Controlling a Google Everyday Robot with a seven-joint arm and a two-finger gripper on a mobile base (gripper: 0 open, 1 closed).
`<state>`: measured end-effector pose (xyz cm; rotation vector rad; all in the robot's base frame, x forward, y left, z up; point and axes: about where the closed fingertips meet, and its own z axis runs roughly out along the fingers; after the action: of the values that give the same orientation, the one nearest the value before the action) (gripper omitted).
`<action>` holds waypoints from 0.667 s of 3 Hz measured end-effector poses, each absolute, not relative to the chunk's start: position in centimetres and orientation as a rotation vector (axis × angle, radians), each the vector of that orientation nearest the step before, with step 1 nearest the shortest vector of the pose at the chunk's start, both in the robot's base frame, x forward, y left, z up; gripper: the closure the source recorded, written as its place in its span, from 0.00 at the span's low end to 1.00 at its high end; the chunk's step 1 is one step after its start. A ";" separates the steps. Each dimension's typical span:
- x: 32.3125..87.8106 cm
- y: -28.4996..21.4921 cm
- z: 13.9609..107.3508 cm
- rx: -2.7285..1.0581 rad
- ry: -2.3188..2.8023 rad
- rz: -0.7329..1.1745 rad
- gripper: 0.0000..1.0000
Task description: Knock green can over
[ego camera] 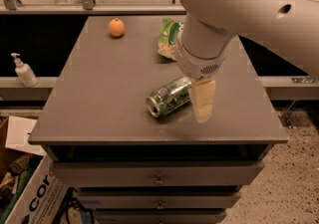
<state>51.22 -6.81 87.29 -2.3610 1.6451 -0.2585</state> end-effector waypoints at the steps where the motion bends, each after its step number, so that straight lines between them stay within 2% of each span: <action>1: 51.2 -6.8 87.3 -2.361 1.645 -0.259 0.00; 2: 51.2 -7.3 87.5 -2.312 1.645 -0.209 0.00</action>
Offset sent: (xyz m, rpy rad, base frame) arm 0.0017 -0.0119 0.0039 0.1459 0.0124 -0.0292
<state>51.22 -7.26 87.53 -2.3124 1.6448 -0.2089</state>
